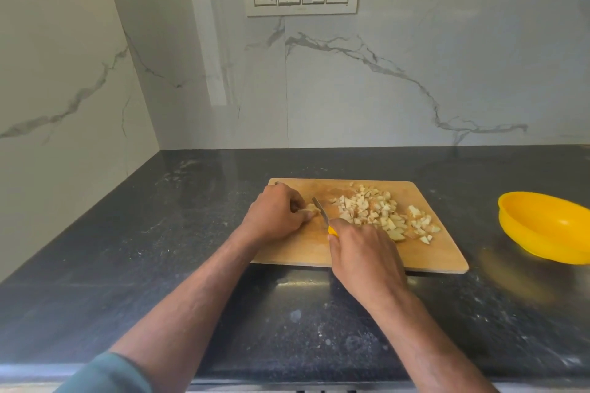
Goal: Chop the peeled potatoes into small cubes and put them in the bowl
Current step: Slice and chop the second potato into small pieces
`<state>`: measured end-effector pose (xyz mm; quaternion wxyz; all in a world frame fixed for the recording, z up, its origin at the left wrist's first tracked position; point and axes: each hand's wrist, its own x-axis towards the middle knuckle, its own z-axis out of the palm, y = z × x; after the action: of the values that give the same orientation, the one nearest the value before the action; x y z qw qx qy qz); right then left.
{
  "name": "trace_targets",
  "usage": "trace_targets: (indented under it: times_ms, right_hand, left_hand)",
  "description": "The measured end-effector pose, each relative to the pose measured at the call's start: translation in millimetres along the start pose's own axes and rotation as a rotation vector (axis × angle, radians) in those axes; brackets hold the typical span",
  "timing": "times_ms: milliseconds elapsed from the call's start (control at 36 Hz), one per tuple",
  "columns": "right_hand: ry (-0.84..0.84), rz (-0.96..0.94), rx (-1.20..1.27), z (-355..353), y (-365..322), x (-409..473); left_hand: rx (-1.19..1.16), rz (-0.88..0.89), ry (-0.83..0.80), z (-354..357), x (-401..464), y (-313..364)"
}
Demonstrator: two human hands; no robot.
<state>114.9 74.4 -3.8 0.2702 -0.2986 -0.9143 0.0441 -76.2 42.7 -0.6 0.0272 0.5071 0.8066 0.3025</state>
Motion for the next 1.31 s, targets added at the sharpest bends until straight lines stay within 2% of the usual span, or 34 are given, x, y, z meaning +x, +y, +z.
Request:
trace_targets:
  times_ms: [222,444,750,1083,1306]
  right_hand:
    - [-0.005,-0.026,0.025,-3,-1,-3]
    - [0.059,-0.012,0.037,2,-1,-11]
    - [0.035,0.007,0.078,-1,-2,-1]
    - [0.007,-0.014,0.006,3,-8,15]
    - [-0.069,-0.030,-0.037,4,-10,15]
  left_hand:
    - [-0.037,-0.009,0.018,0,0,-3]
    - [-0.025,-0.047,0.043,5,2,-3]
    - [-0.066,-0.075,0.069,7,0,-1]
    - [-0.037,-0.114,0.088,10,3,3]
    - [-0.056,-0.129,0.091,13,6,-2]
